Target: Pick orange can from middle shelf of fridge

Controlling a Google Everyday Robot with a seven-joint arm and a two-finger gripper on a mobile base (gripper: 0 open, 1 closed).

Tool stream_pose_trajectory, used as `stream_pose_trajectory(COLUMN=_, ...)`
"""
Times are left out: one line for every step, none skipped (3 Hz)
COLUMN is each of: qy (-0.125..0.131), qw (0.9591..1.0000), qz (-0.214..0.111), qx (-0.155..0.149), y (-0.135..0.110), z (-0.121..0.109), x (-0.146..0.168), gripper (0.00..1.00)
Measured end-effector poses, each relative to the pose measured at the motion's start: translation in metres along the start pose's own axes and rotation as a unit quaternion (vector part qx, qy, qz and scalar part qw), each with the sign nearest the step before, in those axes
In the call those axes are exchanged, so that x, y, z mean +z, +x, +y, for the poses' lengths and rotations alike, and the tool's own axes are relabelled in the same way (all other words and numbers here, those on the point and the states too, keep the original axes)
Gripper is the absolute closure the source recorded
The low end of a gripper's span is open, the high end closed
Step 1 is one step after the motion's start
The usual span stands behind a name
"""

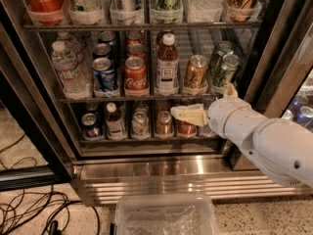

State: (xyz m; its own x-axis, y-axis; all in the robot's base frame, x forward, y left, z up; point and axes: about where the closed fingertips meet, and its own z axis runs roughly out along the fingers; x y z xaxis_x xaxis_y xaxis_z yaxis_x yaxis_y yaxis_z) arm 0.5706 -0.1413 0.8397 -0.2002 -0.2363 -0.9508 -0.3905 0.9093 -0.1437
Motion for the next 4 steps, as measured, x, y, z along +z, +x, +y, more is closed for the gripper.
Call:
stream_pose_trajectory(qy=0.072, qw=0.9971, qz=-0.020, qx=0.015, y=-0.006, z=-0.032, x=-0.001, gripper=0.00)
stream_pose_trajectory(qy=0.072, qw=0.9971, qz=-0.020, qx=0.015, y=-0.006, z=-0.032, x=-0.001, gripper=0.00)
stream_pose_trajectory(qy=0.078, qw=0.9964, qz=-0.029, qx=0.017, y=-0.006, z=-0.026, x=0.002, gripper=0.00)
stream_pose_trajectory(qy=0.083, qw=0.9952, qz=-0.052, qx=0.005, y=-0.013, z=-0.025, x=0.012, gripper=0.14)
